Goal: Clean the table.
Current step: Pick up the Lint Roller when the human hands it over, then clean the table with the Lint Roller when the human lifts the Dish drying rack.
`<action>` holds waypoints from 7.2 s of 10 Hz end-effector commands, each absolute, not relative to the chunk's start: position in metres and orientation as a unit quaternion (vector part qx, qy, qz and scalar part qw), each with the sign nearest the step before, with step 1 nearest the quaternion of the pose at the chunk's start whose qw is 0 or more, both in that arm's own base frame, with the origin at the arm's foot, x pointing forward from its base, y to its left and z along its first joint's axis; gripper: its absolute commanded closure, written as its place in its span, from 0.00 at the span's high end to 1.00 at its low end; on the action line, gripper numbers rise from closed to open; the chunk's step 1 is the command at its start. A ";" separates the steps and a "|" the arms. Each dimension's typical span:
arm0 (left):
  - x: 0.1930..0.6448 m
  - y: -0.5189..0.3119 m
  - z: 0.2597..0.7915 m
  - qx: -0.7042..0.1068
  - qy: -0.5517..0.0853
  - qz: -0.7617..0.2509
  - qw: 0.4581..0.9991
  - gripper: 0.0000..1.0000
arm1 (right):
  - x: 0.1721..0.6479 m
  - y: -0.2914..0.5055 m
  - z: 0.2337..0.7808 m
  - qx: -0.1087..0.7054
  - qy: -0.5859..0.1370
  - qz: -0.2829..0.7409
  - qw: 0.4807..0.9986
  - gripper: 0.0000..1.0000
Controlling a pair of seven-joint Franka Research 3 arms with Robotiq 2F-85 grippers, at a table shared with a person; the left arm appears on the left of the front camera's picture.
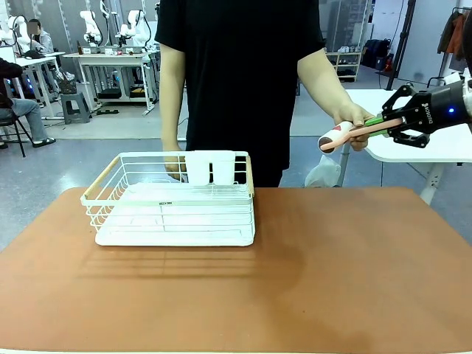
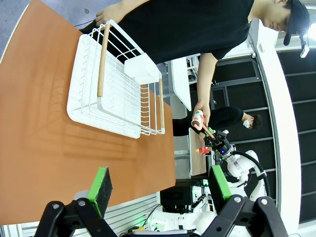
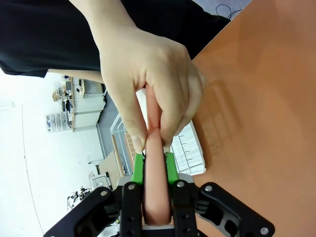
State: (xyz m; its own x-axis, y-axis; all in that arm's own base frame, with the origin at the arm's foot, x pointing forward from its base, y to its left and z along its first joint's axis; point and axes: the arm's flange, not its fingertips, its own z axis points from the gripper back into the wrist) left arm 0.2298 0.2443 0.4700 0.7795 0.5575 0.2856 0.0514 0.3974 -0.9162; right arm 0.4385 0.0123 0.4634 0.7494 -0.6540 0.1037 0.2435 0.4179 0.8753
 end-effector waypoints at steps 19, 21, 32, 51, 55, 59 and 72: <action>0.230 0.248 0.472 -0.530 -0.296 0.152 0.780 1.00 | 0.438 0.014 0.463 0.463 -0.218 -0.273 0.815 0.04; 0.230 0.248 0.472 -0.530 -0.296 0.152 0.780 1.00 | 0.438 0.014 0.463 0.463 -0.218 -0.273 0.815 0.04; 0.230 0.248 0.472 -0.530 -0.296 0.152 0.780 1.00 | 0.438 0.014 0.463 0.463 -0.218 -0.273 0.815 0.04; 0.230 0.248 0.472 -0.530 -0.296 0.152 0.780 1.00 | 0.525 0.064 0.426 0.321 -0.022 -0.016 0.947 0.21; 0.230 0.248 0.472 -0.530 -0.296 0.152 0.780 1.00 | 0.526 0.065 0.421 0.322 -0.024 -0.022 0.946 0.21; 0.230 0.248 0.472 -0.530 -0.296 0.152 0.780 1.00 | 0.528 0.088 0.373 0.342 -0.028 0.002 0.939 0.21; 0.230 0.248 0.472 -0.530 -0.296 0.152 0.780 1.00 | 0.508 0.182 0.256 0.340 0.045 -0.012 0.939 0.21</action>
